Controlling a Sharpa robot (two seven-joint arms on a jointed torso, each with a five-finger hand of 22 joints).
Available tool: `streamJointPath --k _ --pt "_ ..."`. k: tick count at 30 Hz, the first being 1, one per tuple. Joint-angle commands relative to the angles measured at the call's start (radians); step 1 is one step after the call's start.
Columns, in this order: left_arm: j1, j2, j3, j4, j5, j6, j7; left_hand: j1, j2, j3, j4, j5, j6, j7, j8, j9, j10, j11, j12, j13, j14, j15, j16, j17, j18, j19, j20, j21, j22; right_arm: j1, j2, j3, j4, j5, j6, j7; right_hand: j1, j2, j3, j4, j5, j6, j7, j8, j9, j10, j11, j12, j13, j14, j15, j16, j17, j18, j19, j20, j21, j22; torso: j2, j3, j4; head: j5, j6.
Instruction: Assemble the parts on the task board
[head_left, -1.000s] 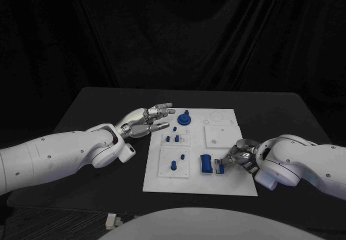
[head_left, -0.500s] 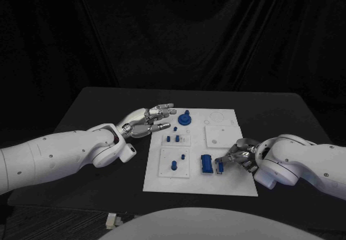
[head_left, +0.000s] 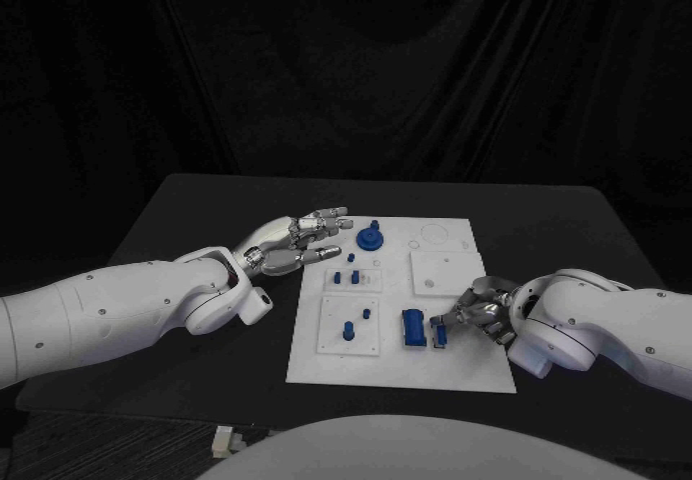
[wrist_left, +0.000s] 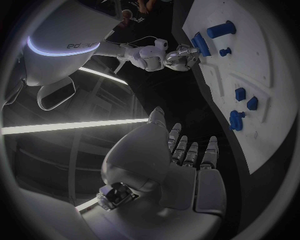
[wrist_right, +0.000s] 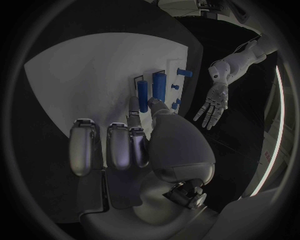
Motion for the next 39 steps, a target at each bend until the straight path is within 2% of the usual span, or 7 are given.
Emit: streamJointPath --k 1,14,24,29,32,37,39 --pt "-0.001 0.002 0.001 0.001 0.002 0.01 0.042 0.012 0.0 0.005 0.0 -0.005 -0.003 0.005 0.003 0.0 0.002 0.007 0.002 0.001 0.0 0.006 -0.001 0.0 0.019 0.01 0.0 0.006 0.001 -0.003 0.002 0.001 0.003 -0.017 0.018 -0.006 -0.013 -0.004 -0.01 0.003 -0.017 -0.007 0.003 -0.002 -0.001 0.091 0.006 -0.005 0.187 0.048 0.001 -0.005 -0.001 0.016 0.043 0.007 -0.007 0.211 0.0 0.0 0.0004 -0.001 0.0" --pt "-0.002 0.002 0.001 0.001 0.002 0.013 0.04 0.013 0.0 0.005 0.0 -0.006 -0.002 0.005 0.003 0.0 0.002 0.007 0.002 0.001 0.0 0.007 -0.001 0.0 0.019 0.011 0.001 0.006 0.001 -0.004 0.002 0.0 0.003 -0.025 0.036 -0.007 -0.044 -0.005 -0.036 0.024 -0.085 -0.004 0.003 0.003 0.001 0.091 0.006 -0.005 0.188 0.047 0.002 -0.005 -0.003 0.016 0.043 0.008 -0.009 0.21 0.0 0.0004 -0.0005 0.003 0.0" --pt "-0.002 0.001 0.001 0.002 0.002 0.014 0.038 0.014 -0.001 0.006 0.0 -0.007 -0.001 0.006 0.003 0.0 0.002 0.008 0.002 0.001 0.001 0.008 0.0 0.0 0.019 0.011 0.001 0.006 0.001 -0.005 -0.004 0.0 0.007 -0.045 0.043 -0.006 -0.081 -0.014 -0.087 0.062 -0.278 -0.01 0.003 0.011 0.008 0.091 0.007 -0.006 0.186 0.047 0.002 -0.007 -0.008 0.017 0.042 0.009 -0.013 0.21 0.0 0.0004 0.0002 0.002 0.0" --pt "-0.002 0.001 0.001 0.001 0.002 0.016 0.037 0.014 -0.001 0.006 0.0 -0.007 -0.001 0.006 0.003 0.0 0.002 0.008 0.002 0.001 0.001 0.008 0.0 0.0 0.019 0.011 0.001 0.006 0.001 -0.005 -0.017 0.0 0.018 -0.082 0.04 -0.003 -0.115 -0.055 -0.112 0.119 -0.409 -0.021 0.003 0.014 0.014 0.091 0.007 -0.007 0.186 0.046 0.002 -0.008 -0.012 0.017 0.042 0.009 -0.016 0.209 0.0 0.0004 0.0002 0.002 0.0" --pt "-0.002 0.0 0.001 0.002 0.002 0.016 0.037 0.015 -0.001 0.006 -0.001 -0.007 0.001 0.006 0.003 0.001 0.002 0.008 0.002 0.001 0.001 0.009 0.0 0.0 0.019 0.011 0.002 0.006 0.0 -0.005 -0.032 0.001 0.03 -0.115 0.026 0.0 -0.18 -0.117 -0.157 0.176 -0.414 -0.033 0.004 0.012 0.016 0.09 0.007 -0.007 0.185 0.045 0.002 -0.01 -0.014 0.018 0.04 0.007 -0.019 0.208 0.0 0.0005 0.0 0.003 0.0" --pt "-0.002 -0.002 0.001 0.003 0.002 0.014 0.039 0.016 -0.001 0.006 -0.001 -0.006 0.002 0.006 0.003 0.001 0.002 0.008 0.003 0.001 0.002 0.009 0.0 0.0 0.019 0.011 0.002 0.007 0.001 -0.004 -0.074 0.001 0.072 -0.172 -0.066 0.033 -0.256 -0.168 -0.211 0.18 -0.413 -0.041 0.004 0.019 0.022 0.091 0.007 -0.006 0.188 0.047 0.002 -0.006 -0.008 0.018 0.041 0.007 -0.018 0.208 0.0 0.0004 -0.0006 0.006 0.0" --pt "-0.003 -0.003 0.001 0.004 0.002 0.012 0.04 0.016 -0.001 0.006 -0.001 -0.006 0.003 0.006 0.003 0.001 0.002 0.008 0.004 0.002 0.002 0.009 0.0 0.001 0.019 0.012 0.002 0.007 0.002 -0.004 -0.094 0.001 0.092 -0.2 -0.121 0.067 -0.296 -0.157 -0.209 0.181 -0.411 -0.043 0.004 0.026 0.025 0.094 0.007 0.006 0.203 0.051 0.002 0.003 0.013 0.015 0.045 0.007 -0.007 0.212 0.0 0.0005 -0.0007 0.007 0.0"
